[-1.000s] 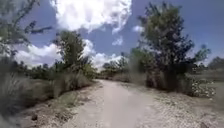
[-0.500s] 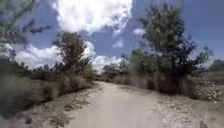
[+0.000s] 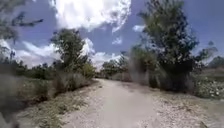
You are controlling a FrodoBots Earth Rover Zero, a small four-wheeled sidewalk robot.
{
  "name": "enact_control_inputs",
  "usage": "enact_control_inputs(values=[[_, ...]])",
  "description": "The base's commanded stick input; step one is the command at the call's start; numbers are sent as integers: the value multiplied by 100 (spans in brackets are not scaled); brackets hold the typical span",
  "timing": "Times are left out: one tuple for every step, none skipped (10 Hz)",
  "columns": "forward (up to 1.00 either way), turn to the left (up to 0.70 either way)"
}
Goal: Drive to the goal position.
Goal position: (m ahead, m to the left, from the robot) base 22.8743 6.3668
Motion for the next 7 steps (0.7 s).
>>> enact_control_inputs(values=[[45, 0], [45, 0], [45, 0], [45, 0], [45, 0], [45, 0], [45, 0]])
